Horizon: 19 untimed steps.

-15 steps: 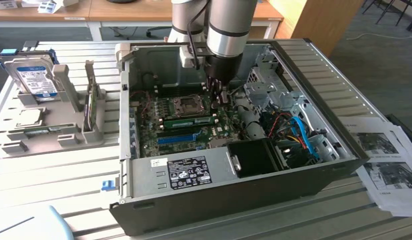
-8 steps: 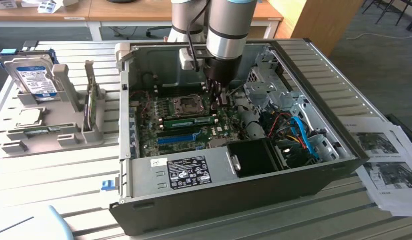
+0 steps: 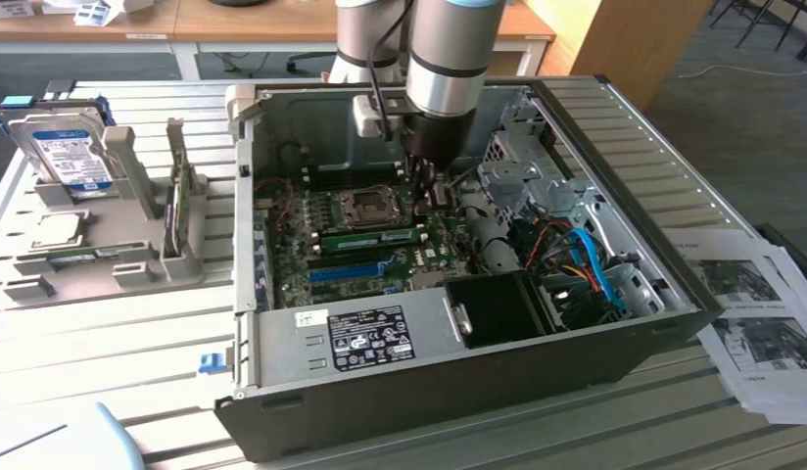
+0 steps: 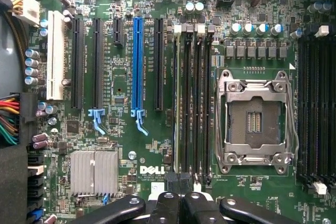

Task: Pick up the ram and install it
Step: 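Press down the ram until it locks into place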

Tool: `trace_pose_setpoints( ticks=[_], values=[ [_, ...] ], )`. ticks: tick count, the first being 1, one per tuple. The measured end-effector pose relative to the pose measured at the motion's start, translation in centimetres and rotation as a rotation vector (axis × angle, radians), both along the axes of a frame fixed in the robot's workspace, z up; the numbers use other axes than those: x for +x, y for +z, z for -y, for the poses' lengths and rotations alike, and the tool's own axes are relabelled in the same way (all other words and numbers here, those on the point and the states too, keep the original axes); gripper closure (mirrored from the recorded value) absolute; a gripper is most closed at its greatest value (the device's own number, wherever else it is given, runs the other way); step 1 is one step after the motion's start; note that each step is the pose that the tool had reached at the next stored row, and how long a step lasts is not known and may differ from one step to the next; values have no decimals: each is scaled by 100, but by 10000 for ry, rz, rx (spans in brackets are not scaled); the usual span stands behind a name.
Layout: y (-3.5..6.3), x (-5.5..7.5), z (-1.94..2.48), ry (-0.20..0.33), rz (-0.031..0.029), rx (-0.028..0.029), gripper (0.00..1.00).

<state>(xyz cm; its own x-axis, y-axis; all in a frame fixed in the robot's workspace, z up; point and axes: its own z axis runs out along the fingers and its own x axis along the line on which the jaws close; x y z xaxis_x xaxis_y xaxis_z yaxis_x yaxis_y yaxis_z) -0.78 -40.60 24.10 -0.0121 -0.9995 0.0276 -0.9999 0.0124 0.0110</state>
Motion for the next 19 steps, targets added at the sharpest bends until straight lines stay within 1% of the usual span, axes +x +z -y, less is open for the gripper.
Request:
trace_pose_setpoints(
  ticks=[6,10,19],
  values=[
    [0,44,0,0,0,1,91],
    [-3,45,-1,-1,0,1,91],
    [-70,45,0,0,0,0,91]
  ],
)
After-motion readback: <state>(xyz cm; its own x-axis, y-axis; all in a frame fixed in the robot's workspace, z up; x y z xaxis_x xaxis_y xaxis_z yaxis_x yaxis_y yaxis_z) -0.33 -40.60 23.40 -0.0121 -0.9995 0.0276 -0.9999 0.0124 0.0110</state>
